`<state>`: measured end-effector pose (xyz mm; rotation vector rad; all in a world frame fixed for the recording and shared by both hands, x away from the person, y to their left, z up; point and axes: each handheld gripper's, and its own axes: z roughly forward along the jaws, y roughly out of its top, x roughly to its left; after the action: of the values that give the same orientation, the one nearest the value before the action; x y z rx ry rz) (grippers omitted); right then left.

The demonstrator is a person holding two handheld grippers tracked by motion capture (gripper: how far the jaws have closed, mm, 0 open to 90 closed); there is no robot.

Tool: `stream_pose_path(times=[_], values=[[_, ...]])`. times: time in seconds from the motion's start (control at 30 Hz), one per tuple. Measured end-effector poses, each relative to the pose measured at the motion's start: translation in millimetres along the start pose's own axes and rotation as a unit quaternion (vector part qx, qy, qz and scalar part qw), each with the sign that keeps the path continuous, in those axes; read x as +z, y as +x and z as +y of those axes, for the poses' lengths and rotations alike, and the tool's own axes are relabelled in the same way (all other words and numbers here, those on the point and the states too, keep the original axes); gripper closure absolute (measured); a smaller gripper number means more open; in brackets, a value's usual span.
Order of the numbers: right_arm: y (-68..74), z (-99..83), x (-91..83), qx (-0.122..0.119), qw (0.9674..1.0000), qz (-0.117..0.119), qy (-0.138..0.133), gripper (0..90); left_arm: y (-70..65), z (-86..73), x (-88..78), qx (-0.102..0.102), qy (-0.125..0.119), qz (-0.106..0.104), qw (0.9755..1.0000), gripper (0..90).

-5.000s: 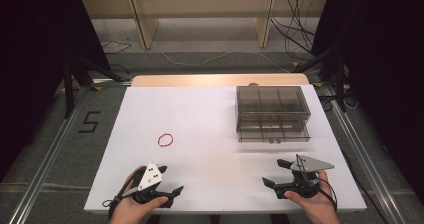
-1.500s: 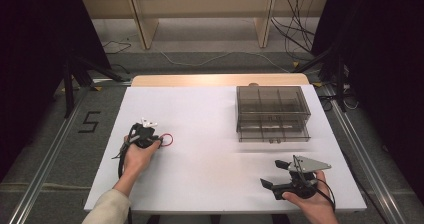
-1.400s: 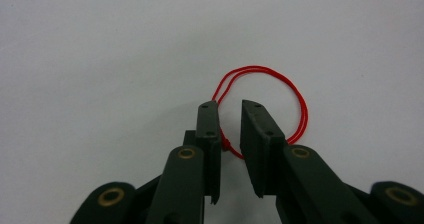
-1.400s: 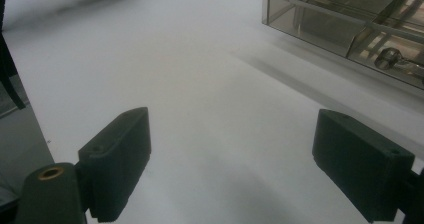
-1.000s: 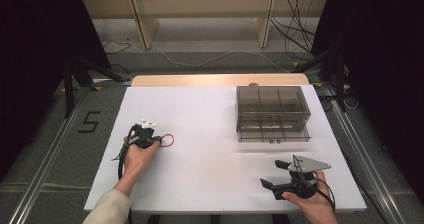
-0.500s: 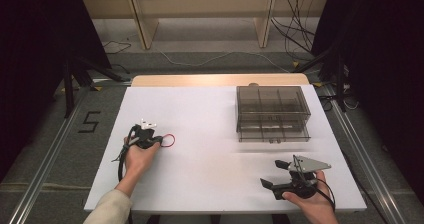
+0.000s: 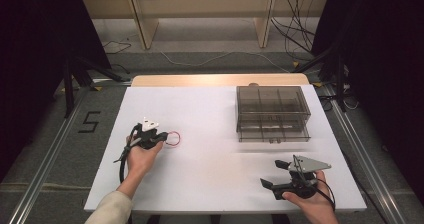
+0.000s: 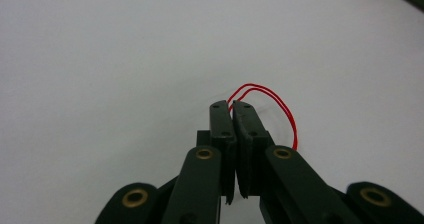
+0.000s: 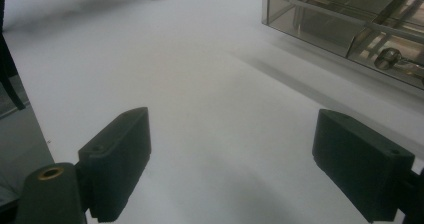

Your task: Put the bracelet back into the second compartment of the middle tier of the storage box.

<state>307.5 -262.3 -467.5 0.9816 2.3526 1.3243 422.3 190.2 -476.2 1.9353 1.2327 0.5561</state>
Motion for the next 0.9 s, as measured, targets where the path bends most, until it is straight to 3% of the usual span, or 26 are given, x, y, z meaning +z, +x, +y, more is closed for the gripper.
stream_pose_path(times=[0.5, 0.9], values=[[0.2, 0.0, 0.4, 0.0, 1.0, 0.001, -0.001, 16.5, -14.0, 6.3, -4.9, 0.017, -0.037, -0.019, 0.999, 87.7], [0.2, 0.0, 0.2, -0.001, 1.0, 0.0, 0.001, 16.5, -21.3, 9.8, -6.6, 0.03, -0.049, -0.023, 0.9981, 87.7]])
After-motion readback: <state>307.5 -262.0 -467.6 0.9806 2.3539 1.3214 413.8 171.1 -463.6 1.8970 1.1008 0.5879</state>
